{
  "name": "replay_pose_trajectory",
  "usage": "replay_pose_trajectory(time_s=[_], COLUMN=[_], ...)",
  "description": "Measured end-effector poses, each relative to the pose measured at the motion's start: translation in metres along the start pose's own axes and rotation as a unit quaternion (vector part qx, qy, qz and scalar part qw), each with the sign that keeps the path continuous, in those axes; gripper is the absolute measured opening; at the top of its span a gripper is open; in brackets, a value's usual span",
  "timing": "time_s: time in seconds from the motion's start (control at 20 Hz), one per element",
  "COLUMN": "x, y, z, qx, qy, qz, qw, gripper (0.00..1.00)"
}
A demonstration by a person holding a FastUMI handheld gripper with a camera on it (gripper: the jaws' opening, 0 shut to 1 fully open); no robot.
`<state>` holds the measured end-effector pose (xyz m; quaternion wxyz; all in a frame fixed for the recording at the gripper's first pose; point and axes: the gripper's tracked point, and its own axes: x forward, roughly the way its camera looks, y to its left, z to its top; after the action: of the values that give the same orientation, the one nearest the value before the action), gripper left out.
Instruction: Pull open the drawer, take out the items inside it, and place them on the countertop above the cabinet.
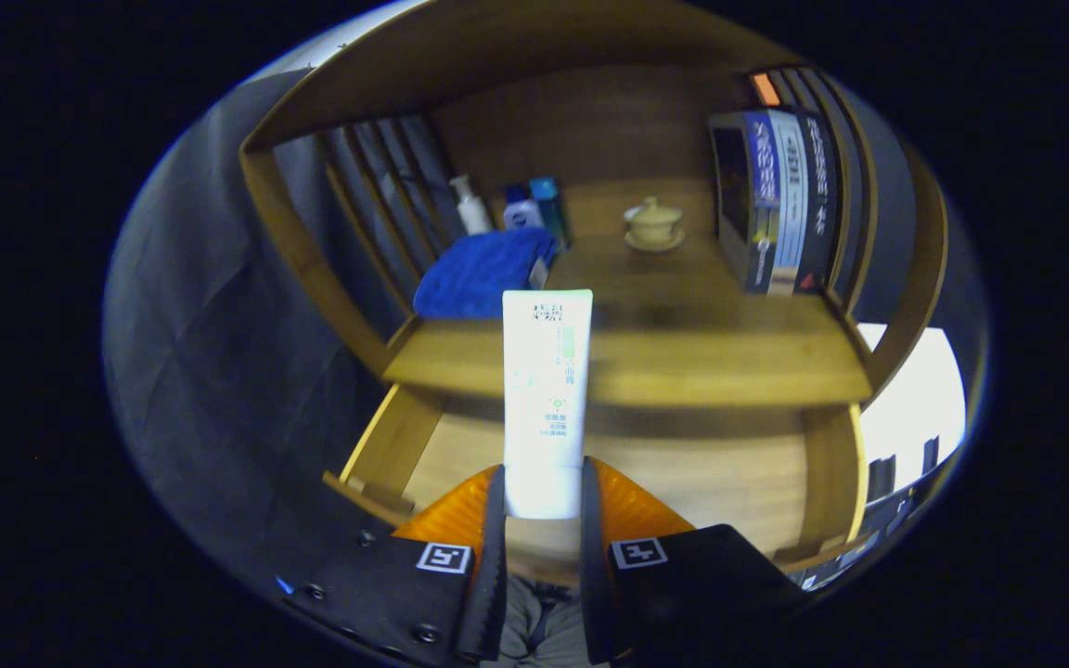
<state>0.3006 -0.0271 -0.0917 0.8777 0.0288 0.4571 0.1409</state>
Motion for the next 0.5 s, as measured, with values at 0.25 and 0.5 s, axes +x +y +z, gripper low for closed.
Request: replay_pose_trajectory(time_s=[0.25, 0.5], x=[0.063, 0.116], y=[-0.029, -0.050], z=[0.057, 0.049], qx=[0.010, 0.019], qy=[-0.013, 0.026], qz=[-0.071, -0.115], qw=[0.997, 0.993], gripper=[0.41, 0.42])
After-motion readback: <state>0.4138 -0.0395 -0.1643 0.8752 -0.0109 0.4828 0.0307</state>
